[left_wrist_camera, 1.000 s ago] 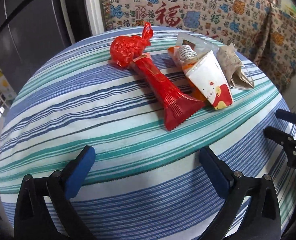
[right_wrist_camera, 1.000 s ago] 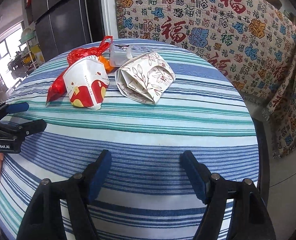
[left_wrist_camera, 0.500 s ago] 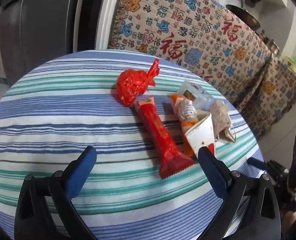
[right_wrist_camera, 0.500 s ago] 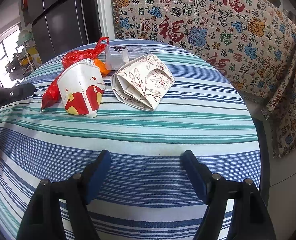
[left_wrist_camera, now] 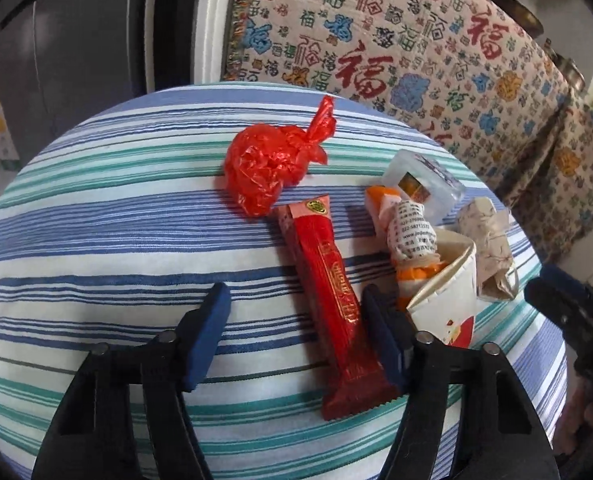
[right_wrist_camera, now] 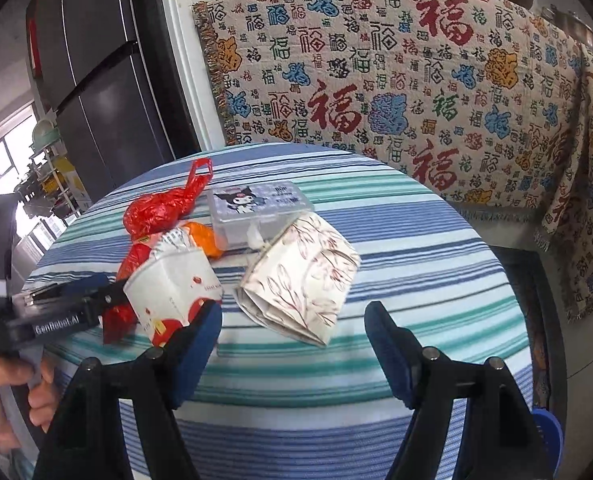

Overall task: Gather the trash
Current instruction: 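Grasp the red snack bar with the left tool while the right tool grasps the white patterned paper bag, then carry both items over the blue wastebasket and open both tools to drop them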

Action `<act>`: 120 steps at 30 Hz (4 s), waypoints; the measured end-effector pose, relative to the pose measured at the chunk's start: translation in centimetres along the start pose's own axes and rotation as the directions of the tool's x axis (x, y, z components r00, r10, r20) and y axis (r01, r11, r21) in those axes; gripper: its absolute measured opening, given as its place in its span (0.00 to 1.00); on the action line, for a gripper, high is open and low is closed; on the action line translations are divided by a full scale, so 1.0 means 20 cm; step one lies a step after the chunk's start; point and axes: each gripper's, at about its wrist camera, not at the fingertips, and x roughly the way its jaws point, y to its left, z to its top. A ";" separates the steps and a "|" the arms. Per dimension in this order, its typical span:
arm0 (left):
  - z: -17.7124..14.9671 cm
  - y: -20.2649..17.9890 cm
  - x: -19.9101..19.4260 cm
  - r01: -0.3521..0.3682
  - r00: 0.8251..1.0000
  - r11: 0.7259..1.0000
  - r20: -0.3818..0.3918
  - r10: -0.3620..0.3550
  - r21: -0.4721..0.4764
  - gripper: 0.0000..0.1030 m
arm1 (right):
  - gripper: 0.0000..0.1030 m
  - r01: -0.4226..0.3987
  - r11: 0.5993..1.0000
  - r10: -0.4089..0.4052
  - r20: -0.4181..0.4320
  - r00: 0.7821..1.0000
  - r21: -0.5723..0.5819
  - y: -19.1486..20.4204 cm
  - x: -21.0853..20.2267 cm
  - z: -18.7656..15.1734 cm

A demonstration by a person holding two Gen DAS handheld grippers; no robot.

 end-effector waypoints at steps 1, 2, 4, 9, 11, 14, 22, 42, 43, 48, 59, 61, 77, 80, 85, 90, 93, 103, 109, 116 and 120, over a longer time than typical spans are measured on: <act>0.00 -0.01 0.00 0.007 1.000 1.000 -0.002 -0.007 0.014 0.49 | 0.73 -0.003 1.000 0.003 -0.004 1.000 -0.007 0.02 0.03 0.03; -0.01 -0.01 0.00 0.015 1.000 1.000 -0.006 -0.015 0.027 0.36 | 0.73 -0.003 1.000 0.003 -0.005 1.000 -0.012 0.04 0.06 0.04; -0.01 -0.02 -0.01 0.032 0.999 0.998 -0.014 -0.031 0.052 0.23 | 0.66 -0.001 1.000 0.000 -0.035 0.999 -0.024 0.05 0.13 0.05; -0.03 -0.02 -0.06 0.017 1.000 0.992 -0.011 -0.015 0.124 0.16 | 0.46 0.004 0.999 -0.007 -0.077 0.997 -0.034 0.03 0.16 0.03; -0.05 0.00 -0.08 0.023 1.000 0.992 -0.022 -0.021 0.127 0.15 | 0.45 -0.005 0.999 0.001 -0.082 0.997 -0.051 0.01 0.11 0.02; -0.08 0.03 -0.12 0.036 0.999 0.990 -0.045 -0.030 0.136 0.15 | 0.45 -0.025 0.995 0.015 -0.109 0.994 -0.095 -0.02 0.03 -0.01; -0.14 0.07 -0.18 0.065 0.996 0.988 -0.076 -0.054 0.140 0.53 | 0.49 -0.045 0.976 0.000 -0.207 0.978 -0.214 -0.14 -0.13 -0.17; -0.10 0.09 -0.15 0.024 0.999 0.993 -0.029 -0.020 0.118 0.14 | 0.40 0.050 0.996 -0.058 -0.124 0.991 -0.067 -0.18 -0.15 -0.11; -0.09 0.10 -0.16 0.025 1.000 0.994 -0.019 -0.023 0.110 0.13 | 0.39 0.047 0.997 -0.054 -0.114 0.992 -0.062 -0.19 -0.17 -0.11; -0.07 0.12 -0.26 0.052 0.998 0.996 0.031 -0.054 0.075 0.12 | 0.39 0.030 0.997 -0.035 -0.089 0.995 -0.064 -0.20 -0.24 -0.12; -0.09 -0.14 -0.37 0.148 0.987 0.981 0.037 -0.154 0.123 0.10 | 0.39 0.017 0.998 -0.021 -0.057 0.998 -0.066 -0.24 -0.37 -0.15; -0.11 -0.20 -0.38 0.160 0.986 0.976 0.028 -0.166 0.146 0.10 | 0.39 0.020 0.998 -0.024 -0.055 0.998 -0.065 -0.26 -0.40 -0.16; -0.21 -0.63 -0.38 0.248 0.968 0.939 -0.018 -0.251 0.239 0.08 | 0.39 0.058 0.998 -0.059 -0.040 0.997 -0.035 -0.46 -0.60 -0.26; -0.21 -0.69 -0.40 0.261 0.964 0.932 -0.023 -0.264 0.251 0.08 | 0.39 0.067 0.997 -0.068 -0.034 0.997 -0.027 -0.50 -0.63 -0.27; -0.23 -0.79 -0.42 0.286 0.957 0.921 -0.026 -0.289 0.266 0.07 | 0.39 0.084 0.996 -0.084 -0.022 0.996 0.005 -0.58 -0.69 -0.29; -0.24 -0.90 -0.42 0.311 0.949 0.909 -0.037 -0.314 0.277 0.07 | 0.39 0.102 0.994 -0.102 -0.008 0.995 0.033 -0.66 -0.76 -0.30; -0.25 -0.99 -0.43 0.331 0.942 0.897 -0.046 -0.333 0.293 0.07 | 0.39 0.121 0.991 -0.121 -0.002 0.993 0.053 -0.72 -0.80 -0.32; -0.31 -1.46 -0.42 0.427 0.902 0.822 -0.119 -0.415 0.376 0.07 | 0.39 0.202 0.965 -0.203 -0.014 0.979 0.169 -1.06 -0.99 -0.46; -0.40 -1.73 -0.35 0.483 0.875 0.781 -0.198 -0.441 0.396 0.07 | 0.39 0.242 0.929 -0.238 -0.051 0.970 0.278 -1.32 -1.08 -0.59; -0.52 -1.99 -0.29 0.504 0.863 0.745 -0.247 -0.440 0.437 0.07 | 0.39 0.260 0.895 -0.248 -0.082 0.965 0.363 -1.50 -1.14 -0.70; -0.56 -2.09 -0.26 0.510 0.860 0.731 -0.259 -0.439 0.453 0.07 | 0.39 0.261 0.884 -0.244 -0.093 0.965 0.388 -1.57 -1.16 -0.75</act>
